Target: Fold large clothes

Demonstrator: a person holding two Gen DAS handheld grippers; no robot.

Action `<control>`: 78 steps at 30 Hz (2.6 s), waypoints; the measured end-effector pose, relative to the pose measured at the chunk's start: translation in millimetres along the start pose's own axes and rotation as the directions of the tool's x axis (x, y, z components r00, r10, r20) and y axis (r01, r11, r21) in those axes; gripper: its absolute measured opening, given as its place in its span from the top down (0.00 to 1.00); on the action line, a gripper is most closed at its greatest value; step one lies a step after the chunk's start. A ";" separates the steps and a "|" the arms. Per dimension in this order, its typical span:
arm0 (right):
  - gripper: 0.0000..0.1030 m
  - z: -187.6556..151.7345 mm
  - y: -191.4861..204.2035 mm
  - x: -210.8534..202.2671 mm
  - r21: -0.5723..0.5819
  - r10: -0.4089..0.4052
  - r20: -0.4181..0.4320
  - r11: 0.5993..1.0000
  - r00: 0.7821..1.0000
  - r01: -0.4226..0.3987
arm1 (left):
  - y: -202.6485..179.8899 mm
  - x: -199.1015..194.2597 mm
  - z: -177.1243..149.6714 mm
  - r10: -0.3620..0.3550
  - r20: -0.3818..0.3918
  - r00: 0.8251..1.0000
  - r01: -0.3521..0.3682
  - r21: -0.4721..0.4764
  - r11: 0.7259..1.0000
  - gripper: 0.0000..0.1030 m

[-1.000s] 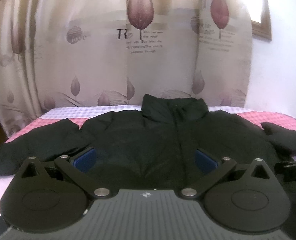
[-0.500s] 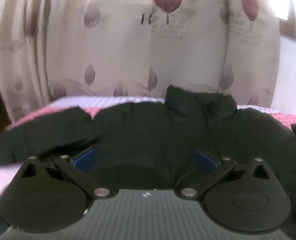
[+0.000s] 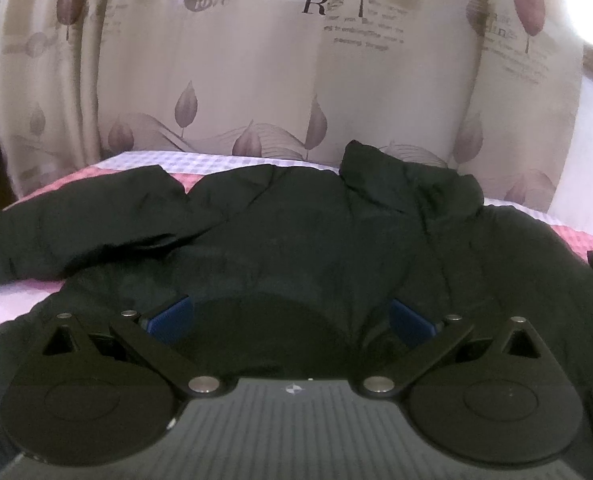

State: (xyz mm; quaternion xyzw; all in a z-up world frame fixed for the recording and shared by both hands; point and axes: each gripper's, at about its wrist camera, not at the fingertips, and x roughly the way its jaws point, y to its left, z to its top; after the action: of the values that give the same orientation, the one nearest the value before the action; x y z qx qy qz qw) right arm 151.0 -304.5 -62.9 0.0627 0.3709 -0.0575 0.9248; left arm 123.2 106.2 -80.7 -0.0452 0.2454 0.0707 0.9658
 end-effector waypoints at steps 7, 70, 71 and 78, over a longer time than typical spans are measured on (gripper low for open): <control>0.02 -10.0 -122.8 0.6 0.374 0.223 0.075 0.897 0.972 -0.235 | 3.3 6.5 0.3 -0.007 -0.042 0.999 0.006 -0.031 0.999 0.00; 0.91 76.0 209.5 43.1 0.233 0.814 0.034 0.558 0.580 -0.796 | 51.9 -3.6 -5.2 -0.039 0.038 0.999 0.051 -0.381 0.923 0.00; 0.91 71.2 215.2 49.9 0.236 0.812 0.014 0.565 0.584 -0.791 | 52.9 -4.0 -5.3 -0.039 0.040 0.998 0.052 -0.386 0.921 0.00; 0.88 27.2 249.1 71.5 0.129 0.778 -0.206 0.623 0.594 -0.771 | 56.6 -4.5 -6.8 -0.040 0.046 0.998 0.055 -0.406 0.912 0.00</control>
State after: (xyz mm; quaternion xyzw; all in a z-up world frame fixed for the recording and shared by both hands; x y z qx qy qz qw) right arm 258.9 -67.6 -74.7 0.2361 0.4158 0.3526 0.8044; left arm 107.2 160.6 -87.5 -0.2498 0.2066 0.0976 0.9410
